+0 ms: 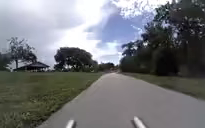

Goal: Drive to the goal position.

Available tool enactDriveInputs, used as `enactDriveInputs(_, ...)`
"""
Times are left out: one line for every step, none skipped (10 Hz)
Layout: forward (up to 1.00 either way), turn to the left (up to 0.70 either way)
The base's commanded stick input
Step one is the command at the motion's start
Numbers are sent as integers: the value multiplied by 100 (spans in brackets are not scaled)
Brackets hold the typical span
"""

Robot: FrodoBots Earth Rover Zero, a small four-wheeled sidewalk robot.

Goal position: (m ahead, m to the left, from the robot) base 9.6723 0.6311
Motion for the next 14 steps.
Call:
enactDriveInputs(70, 0)
enactDriveInputs(70, 0)
enactDriveInputs(70, 0)
enactDriveInputs(70, 0)
enactDriveInputs(70, 0)
enactDriveInputs(70, 0)
enactDriveInputs(70, 0)
enactDriveInputs(70, 0)
enactDriveInputs(70, 0)
enactDriveInputs(70, 0)
enactDriveInputs(70, 0)
enactDriveInputs(70, 0)
enactDriveInputs(70, -7)
enactDriveInputs(70, -29)
